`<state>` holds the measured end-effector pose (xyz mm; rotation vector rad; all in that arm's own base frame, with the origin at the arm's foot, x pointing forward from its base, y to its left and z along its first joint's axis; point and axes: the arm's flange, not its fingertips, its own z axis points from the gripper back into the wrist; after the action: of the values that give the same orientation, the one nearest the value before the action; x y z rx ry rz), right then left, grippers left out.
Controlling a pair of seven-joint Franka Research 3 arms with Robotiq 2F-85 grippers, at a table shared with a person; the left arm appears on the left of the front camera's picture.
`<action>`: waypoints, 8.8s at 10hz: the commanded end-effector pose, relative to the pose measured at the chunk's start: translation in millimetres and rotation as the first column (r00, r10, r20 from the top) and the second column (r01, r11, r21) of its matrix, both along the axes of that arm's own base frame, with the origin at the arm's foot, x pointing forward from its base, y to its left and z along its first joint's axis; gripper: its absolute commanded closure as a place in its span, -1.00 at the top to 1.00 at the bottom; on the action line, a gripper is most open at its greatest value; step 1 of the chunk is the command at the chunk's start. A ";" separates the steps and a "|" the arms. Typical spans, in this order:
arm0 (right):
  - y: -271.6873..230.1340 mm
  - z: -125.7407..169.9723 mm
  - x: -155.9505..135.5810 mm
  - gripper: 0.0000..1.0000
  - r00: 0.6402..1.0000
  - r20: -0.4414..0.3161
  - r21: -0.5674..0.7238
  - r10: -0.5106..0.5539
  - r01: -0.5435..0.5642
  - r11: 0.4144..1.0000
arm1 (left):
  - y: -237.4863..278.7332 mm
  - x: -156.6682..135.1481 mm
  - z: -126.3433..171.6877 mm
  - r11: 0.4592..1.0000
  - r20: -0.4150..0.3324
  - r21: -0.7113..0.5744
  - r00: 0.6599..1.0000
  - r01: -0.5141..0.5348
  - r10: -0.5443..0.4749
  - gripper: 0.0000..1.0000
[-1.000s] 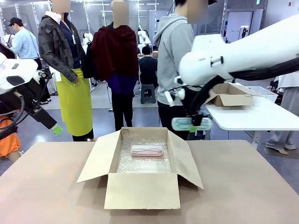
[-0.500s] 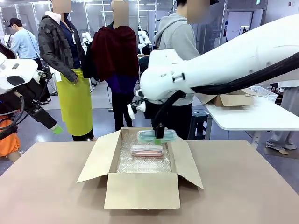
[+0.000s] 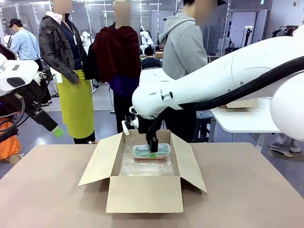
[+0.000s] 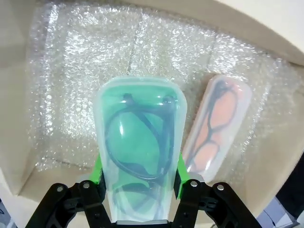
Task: Pack the glasses set securely to prepare it for shipping.
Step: Put the Glasses case from the right side of the table into the Package Box, then position the Package Box on the left side of the table.
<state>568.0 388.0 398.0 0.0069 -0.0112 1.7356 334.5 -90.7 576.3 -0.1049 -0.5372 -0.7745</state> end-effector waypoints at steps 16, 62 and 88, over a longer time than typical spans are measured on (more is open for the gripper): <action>16.5 -44.6 8.9 1.00 0.996 0.012 -0.023 -0.086 0.086 0.996 | 1.1 0.8 -0.8 1.000 0.018 -0.014 1.000 0.011 -0.010 1.00; -283.1 124.9 -144.9 1.00 0.523 0.017 0.538 -0.852 0.713 0.449 | 76.2 203.9 -289.1 0.423 -0.689 -0.672 0.723 -0.608 -0.056 1.00; -283.1 124.9 -144.9 1.00 0.523 0.017 0.538 -0.852 0.713 0.449 | 62.8 203.5 -294.7 0.283 -0.636 -0.771 0.710 -0.570 -0.302 -1.00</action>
<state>422.8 101.6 521.0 0.0938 -0.5974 0.7169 537.3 -27.5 279.9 -1.4804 -0.1717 -0.0226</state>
